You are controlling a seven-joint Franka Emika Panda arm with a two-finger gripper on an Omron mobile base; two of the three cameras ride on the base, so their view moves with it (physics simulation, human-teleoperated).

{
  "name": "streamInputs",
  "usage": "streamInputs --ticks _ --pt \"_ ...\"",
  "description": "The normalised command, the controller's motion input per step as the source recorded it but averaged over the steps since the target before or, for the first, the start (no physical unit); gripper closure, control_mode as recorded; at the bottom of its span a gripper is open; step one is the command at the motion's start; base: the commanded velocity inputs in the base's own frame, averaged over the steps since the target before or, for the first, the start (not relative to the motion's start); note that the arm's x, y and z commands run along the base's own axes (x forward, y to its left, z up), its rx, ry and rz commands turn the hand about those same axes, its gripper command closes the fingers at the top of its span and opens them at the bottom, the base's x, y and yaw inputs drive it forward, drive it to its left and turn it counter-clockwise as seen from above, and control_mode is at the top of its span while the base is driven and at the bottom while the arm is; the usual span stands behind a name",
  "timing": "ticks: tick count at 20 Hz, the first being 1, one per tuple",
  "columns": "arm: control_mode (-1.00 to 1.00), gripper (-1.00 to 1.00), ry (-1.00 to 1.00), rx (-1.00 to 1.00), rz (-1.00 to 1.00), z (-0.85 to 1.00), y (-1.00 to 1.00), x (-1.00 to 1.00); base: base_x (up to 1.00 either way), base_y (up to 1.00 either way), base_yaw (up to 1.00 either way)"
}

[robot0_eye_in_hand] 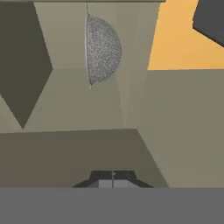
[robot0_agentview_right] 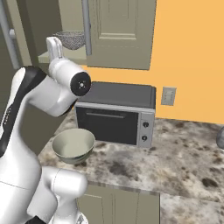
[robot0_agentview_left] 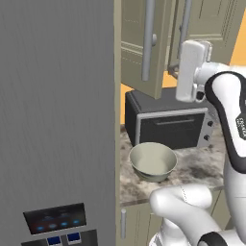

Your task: Open the cabinet and setup a tea strainer by placing it in the bowl upright.

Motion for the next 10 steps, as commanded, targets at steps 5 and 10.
streamInputs --ticks 5,10 --pt "-1.00 1.00 0.10 0.18 0.30 0.14 0.31 0.31 0.00 0.00 0.00" --pt "-1.00 1.00 0.00 0.16 0.28 0.08 0.34 0.05 0.00 0.00 0.00"
